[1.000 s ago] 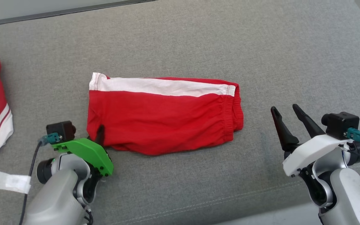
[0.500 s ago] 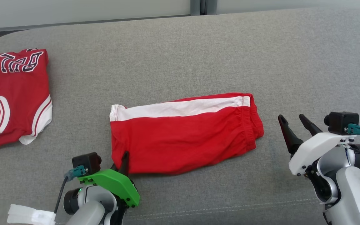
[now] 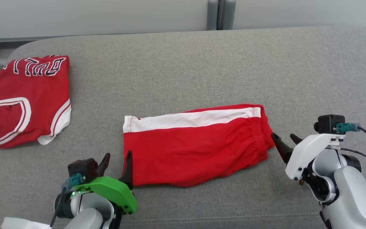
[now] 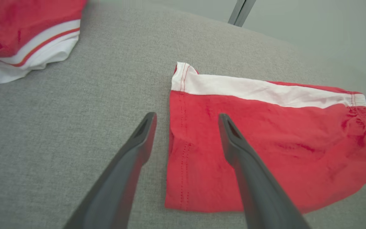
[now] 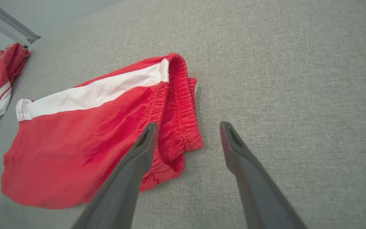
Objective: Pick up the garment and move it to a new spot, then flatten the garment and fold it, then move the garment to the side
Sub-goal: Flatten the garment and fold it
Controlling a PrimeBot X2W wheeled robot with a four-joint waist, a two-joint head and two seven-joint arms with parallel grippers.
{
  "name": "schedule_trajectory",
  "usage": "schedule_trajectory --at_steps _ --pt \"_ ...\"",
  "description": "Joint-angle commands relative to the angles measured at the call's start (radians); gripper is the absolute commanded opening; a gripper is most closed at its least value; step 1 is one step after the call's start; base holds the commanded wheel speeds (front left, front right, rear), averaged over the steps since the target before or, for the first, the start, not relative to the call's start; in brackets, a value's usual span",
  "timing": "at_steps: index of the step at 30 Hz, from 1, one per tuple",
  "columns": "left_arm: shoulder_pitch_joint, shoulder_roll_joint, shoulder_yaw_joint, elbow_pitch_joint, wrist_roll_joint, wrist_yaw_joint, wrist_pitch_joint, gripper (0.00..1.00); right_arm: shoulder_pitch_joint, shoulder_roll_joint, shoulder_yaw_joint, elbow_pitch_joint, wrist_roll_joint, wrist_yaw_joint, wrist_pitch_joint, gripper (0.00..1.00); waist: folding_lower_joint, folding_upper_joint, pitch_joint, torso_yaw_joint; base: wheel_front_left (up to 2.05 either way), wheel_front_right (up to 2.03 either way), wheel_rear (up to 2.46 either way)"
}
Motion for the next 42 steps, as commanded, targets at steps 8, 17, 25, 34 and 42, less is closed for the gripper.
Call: schedule_trajectory --at_steps 8,17,25,34,42 --pt "0.033 0.042 -0.003 -0.142 0.031 0.047 -0.001 1.0 -0.098 -0.035 -0.013 0.09 -0.015 0.0 0.081 1.0 0.0 0.0 -0.003 0.111 0.0 0.0 0.0" --pt "0.054 0.056 -0.009 -0.244 0.037 0.082 0.014 1.0 -0.157 -0.058 -0.074 0.264 -0.055 0.0 0.135 1.0 0.0 0.0 0.016 0.213 0.0 0.0 0.0" --pt "0.055 0.062 -0.013 -0.273 0.042 0.093 0.019 1.0 -0.182 -0.046 -0.103 0.363 -0.023 0.0 0.164 1.0 0.0 0.0 0.022 0.253 0.0 0.0 0.0" --pt "0.06 0.071 -0.019 -0.289 0.045 0.1 0.023 1.0 -0.215 -0.064 -0.066 0.363 0.027 0.0 0.137 0.0 0.0 0.0 0.021 0.226 0.0 0.0 0.0" --pt "0.055 0.077 -0.034 -0.322 0.06 0.105 0.032 1.0 -0.224 -0.136 -0.047 0.327 0.104 0.0 0.189 0.0 0.0 0.0 0.011 0.16 0.0 0.0 0.0"
